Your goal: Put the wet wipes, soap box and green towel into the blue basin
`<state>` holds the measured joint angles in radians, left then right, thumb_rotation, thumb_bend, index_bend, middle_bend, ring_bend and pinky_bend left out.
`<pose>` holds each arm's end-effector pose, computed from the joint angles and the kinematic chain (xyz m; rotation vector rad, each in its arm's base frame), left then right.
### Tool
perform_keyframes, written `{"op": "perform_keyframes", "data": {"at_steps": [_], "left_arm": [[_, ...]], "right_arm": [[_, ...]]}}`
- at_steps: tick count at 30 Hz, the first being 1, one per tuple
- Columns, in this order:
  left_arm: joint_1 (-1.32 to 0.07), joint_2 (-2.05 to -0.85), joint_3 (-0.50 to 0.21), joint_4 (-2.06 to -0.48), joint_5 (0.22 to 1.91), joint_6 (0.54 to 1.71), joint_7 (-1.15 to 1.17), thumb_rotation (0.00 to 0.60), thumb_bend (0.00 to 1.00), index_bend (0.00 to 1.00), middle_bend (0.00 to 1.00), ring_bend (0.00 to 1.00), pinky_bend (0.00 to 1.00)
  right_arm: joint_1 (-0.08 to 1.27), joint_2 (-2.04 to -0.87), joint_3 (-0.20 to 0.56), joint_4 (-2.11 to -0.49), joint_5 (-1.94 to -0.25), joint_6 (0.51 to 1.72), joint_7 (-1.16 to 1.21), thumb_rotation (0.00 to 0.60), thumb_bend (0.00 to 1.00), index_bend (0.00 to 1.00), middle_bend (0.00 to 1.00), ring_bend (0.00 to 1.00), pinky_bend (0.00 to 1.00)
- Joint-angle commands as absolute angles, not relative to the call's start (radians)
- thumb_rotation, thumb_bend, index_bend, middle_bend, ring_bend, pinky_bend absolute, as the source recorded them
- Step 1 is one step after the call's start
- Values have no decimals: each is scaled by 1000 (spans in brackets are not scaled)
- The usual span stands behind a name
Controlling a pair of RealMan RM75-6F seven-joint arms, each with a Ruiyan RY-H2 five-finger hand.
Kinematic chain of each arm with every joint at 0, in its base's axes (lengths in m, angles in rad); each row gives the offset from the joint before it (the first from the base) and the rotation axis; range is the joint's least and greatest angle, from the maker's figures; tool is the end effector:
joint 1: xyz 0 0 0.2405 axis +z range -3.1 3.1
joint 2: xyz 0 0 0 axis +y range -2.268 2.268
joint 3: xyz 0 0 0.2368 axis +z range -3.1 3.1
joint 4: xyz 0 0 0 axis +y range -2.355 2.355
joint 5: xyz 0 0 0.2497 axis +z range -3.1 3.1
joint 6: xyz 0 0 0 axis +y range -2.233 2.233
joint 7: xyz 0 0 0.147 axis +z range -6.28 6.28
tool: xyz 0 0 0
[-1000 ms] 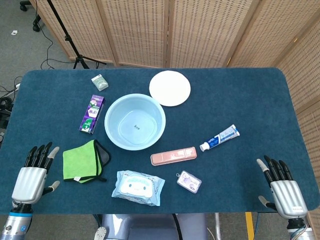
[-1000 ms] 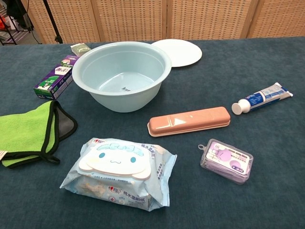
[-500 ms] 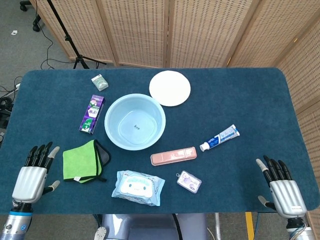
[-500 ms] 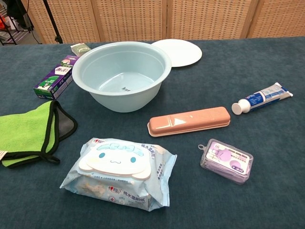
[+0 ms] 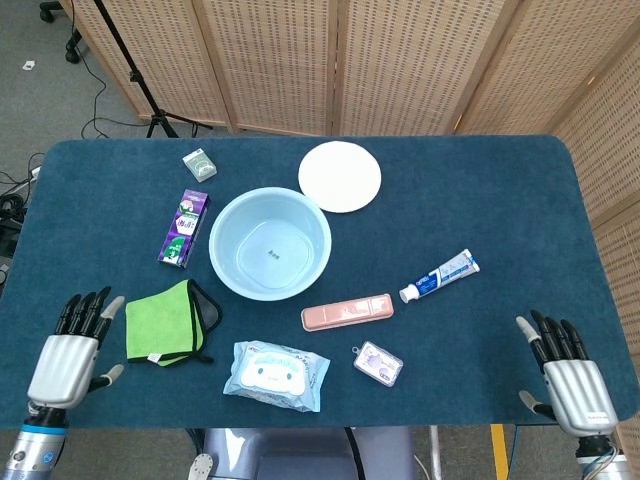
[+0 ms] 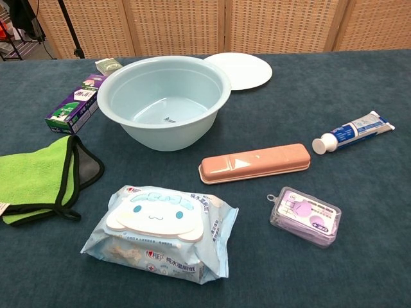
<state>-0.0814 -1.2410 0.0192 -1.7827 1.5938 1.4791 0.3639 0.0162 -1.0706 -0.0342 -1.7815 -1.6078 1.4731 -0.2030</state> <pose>-0.2402 0.1615 0.0528 -1.5451 -0.8456 -0.8733 -0.2780 -0.1418 0.0952 1.5245 -0.9031 0.7990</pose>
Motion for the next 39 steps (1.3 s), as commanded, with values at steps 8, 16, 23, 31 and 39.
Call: {"op": "perform_keyframes", "data": {"at_steps": [8,16,23,31,39], "left_arm": [[-134,-1182,26,-1897,1565,1370,402,600,79,0,0,0,0],[-218,-1128,16,-1975,1517,1227,417,600,77,0,0,0,0],[-282,-1120,-2,-2013,1463,1139,430,600,73,0,0,0,0],[-350,-1144,-25,-2044,1379,1056,441,600,67,0,0,0,0],[-404,-1186,-31,-2055,1299,1000,459,600,67,0,0,0,0]], "right_arm": [[14,-1063,-33,-1783,-1612,1481,-189,600,156,0,0,0,0],[15,-1064,-33,-1783,-1611,1479,-187,600,156,0,0,0,0],[16,-1064,-32,-1781,-1609,1478,-185,600,156,0,0,0,0],[16,-1065,-33,-1780,-1611,1477,-185,600,156,0,0,0,0],[17,-1063,-31,-1780,-1608,1475,-179,600,156,0,0,0,0]]}}
